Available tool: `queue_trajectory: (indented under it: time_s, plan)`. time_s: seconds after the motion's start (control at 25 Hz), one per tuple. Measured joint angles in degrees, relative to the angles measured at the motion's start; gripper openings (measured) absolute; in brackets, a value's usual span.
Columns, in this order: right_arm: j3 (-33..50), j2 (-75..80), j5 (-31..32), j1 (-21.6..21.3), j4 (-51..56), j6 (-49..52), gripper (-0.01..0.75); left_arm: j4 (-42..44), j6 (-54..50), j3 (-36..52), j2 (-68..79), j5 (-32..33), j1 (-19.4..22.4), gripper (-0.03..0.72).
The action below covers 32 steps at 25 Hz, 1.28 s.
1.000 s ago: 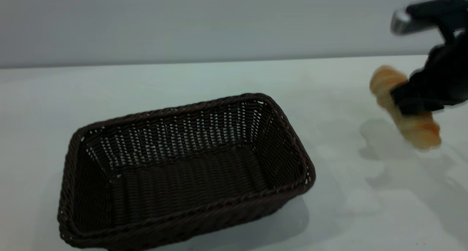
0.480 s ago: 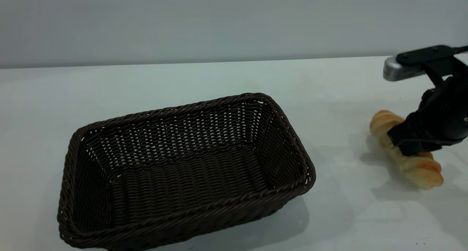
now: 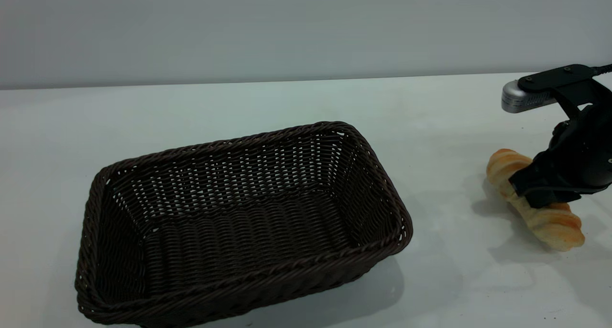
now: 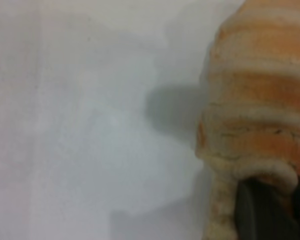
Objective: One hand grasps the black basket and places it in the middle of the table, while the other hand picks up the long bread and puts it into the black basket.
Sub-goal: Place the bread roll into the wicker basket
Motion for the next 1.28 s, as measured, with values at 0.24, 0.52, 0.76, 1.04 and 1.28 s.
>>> queue_trajectory:
  time_s: [0.24,0.52,0.76,1.04,1.28]
  plan:
    - [0.0,-4.2,3.1,0.1,0.1,0.0,0.043,0.0,0.0,0.0,0.0,0.0,0.0,0.511]
    - [-0.2,-17.8,6.7,8.6,1.0,0.1,0.043,0.0,0.0,0.0,0.0,0.0,0.0,0.511]
    - [-0.2,-20.1,8.2,19.8,1.1,1.3,0.043,0.0,0.0,0.0,0.0,-0.2,0.0,0.511]
    - [-0.8,-19.0,9.3,27.8,2.1,1.3,0.043,0.0,0.0,0.0,0.0,-0.4,0.0,0.511]
    - [-4.4,-12.9,12.3,28.6,2.3,1.3,0.043,0.0,0.1,0.0,0.0,-0.4,0.0,0.511]
